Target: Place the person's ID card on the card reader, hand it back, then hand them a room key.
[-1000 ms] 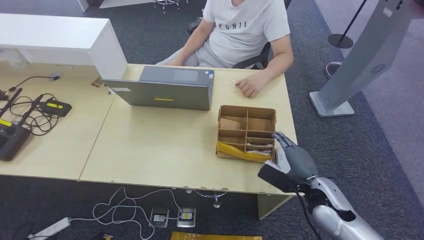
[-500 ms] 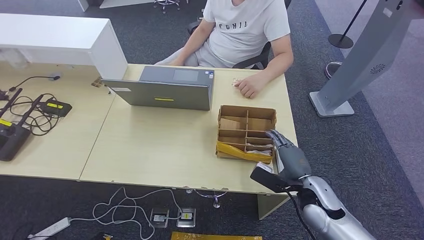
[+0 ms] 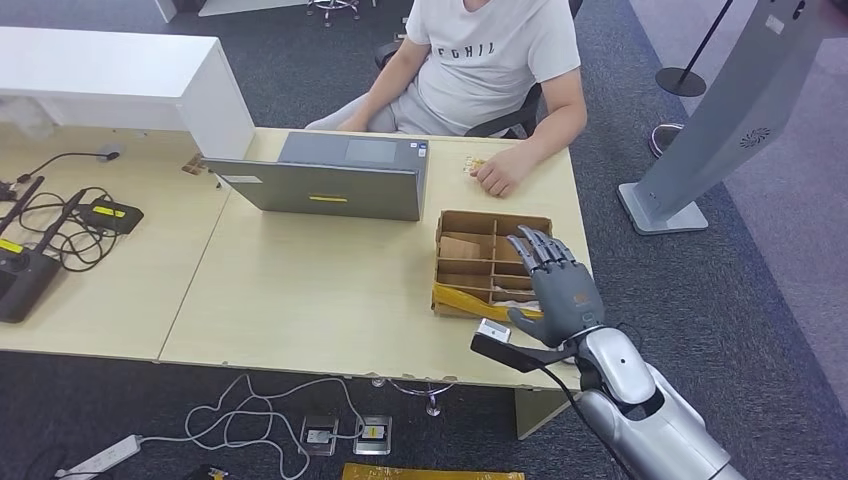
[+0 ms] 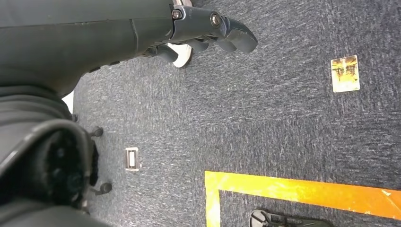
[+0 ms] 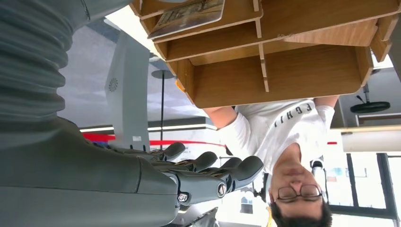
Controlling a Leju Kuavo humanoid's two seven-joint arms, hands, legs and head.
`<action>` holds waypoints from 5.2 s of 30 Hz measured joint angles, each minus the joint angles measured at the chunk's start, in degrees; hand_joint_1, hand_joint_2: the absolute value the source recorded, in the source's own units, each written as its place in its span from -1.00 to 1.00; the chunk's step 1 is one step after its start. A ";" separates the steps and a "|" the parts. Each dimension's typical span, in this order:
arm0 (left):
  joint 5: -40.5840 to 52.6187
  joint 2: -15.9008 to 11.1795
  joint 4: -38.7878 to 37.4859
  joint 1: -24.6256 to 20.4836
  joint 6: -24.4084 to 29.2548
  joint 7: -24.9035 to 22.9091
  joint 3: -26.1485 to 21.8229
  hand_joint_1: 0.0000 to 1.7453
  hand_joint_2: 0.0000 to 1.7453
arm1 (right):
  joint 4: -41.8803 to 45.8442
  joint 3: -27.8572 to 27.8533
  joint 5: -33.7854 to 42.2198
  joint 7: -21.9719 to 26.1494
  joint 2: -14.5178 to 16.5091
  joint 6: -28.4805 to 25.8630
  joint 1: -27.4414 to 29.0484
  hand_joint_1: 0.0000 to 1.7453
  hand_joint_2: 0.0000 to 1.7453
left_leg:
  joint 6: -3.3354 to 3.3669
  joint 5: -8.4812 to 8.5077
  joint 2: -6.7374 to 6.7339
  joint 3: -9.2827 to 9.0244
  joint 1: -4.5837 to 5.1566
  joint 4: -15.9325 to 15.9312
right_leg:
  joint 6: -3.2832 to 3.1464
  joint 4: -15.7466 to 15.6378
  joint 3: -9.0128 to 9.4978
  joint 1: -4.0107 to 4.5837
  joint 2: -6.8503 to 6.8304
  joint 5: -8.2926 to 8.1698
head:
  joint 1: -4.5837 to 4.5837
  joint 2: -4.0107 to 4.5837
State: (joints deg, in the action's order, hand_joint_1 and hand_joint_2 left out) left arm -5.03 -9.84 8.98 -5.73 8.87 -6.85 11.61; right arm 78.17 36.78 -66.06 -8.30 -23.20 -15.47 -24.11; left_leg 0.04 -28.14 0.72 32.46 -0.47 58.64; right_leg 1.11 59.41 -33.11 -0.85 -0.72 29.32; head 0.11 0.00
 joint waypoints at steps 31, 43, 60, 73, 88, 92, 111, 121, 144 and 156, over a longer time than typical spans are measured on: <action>0.15 -0.07 0.00 0.02 -0.55 0.29 0.00 -1.00 -1.00 | 2.18 -3.14 -0.37 -0.59 2.06 8.94 -0.19 -1.00 1.00 | 0.00 0.00 0.00 -0.02 0.00 0.00 | 0.00 0.00 -0.01 0.00 0.01 0.00 | 0.01 0.00; 0.18 -0.15 0.00 0.03 -0.49 0.27 0.00 -1.00 -1.00 | 3.75 -3.66 0.84 -1.22 2.08 12.02 0.43 -1.00 1.00 | 0.00 0.00 0.00 -0.02 0.00 0.00 | 0.00 0.00 0.00 0.00 0.01 0.00 | 0.00 0.00; 0.18 -0.15 0.00 0.02 -0.43 0.27 0.00 -1.00 -1.00 | 1.86 -2.86 -1.53 -1.71 2.21 9.98 0.50 -1.00 1.00 | 0.00 0.00 0.00 -0.01 0.00 0.00 | 0.00 0.00 0.00 0.00 0.01 0.00 | 0.01 0.00; 0.18 -0.15 0.00 0.02 -0.48 0.27 0.00 -1.00 -1.00 | -1.10 -2.79 -1.73 -2.25 2.91 9.33 0.37 -1.00 1.00 | 0.00 0.00 0.00 -0.01 0.00 0.00 | 0.00 0.00 0.00 0.00 0.01 0.00 | 0.01 0.00; 0.18 -0.17 0.00 0.02 -0.54 0.26 0.00 -1.00 -1.00 | -4.01 -3.57 -1.52 -1.15 3.03 9.53 -1.35 -1.00 1.00 | 0.00 0.00 0.00 -0.01 0.00 0.00 | 0.00 0.00 0.00 0.00 0.00 0.00 | -0.01 0.00; 0.18 -0.17 0.00 0.02 -0.54 0.26 0.00 -1.00 -1.00 | -4.65 -3.56 -1.52 -1.14 3.19 9.36 -1.37 -1.00 1.00 | 0.00 0.00 0.00 -0.01 0.00 0.00 | 0.00 0.00 0.00 0.00 0.00 0.00 | 0.01 0.00; 0.18 -0.15 0.00 0.02 -0.43 0.26 0.00 -1.00 -1.00 | -7.93 -3.44 -1.32 -0.68 4.54 7.75 -1.38 -1.00 1.00 | 0.00 0.00 0.00 -0.01 0.00 0.00 | 0.00 0.00 0.00 0.00 0.00 0.00 | 0.01 0.00; 0.18 -0.17 0.00 0.02 -0.42 0.27 0.00 -1.00 -1.00 | -10.02 -3.33 -1.03 -0.91 4.88 6.56 -1.42 -1.00 1.00 | 0.00 0.00 0.00 -0.01 0.00 0.00 | 0.00 0.00 0.00 0.00 0.00 0.00 | 0.01 0.00; 0.18 -0.17 0.00 0.02 -0.43 0.26 0.00 -1.00 -1.00 | -12.14 -3.67 -1.37 -1.46 4.84 5.84 -2.00 -0.55 1.00 | 0.00 0.00 0.00 -0.01 0.00 0.00 | 0.00 0.00 0.00 0.00 0.00 0.00 | 0.01 0.00; 0.18 -0.17 0.00 0.00 -0.42 0.26 0.00 -1.00 -1.00 | -13.34 -3.61 -0.96 -1.16 5.07 6.31 -2.46 1.00 1.00 | 0.00 0.00 -0.01 -0.02 0.00 0.00 | 0.00 0.00 0.01 0.00 0.01 0.00 | 0.00 0.00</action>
State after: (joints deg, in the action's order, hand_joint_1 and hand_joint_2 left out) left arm -4.85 -10.01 8.98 -5.73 8.46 -6.59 11.61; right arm 64.83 33.17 -67.02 -9.46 -18.12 -9.16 -26.57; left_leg 0.03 -28.14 0.71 32.43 -0.47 58.64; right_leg 1.11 59.41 -33.11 -0.84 -0.71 29.31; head 0.11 0.00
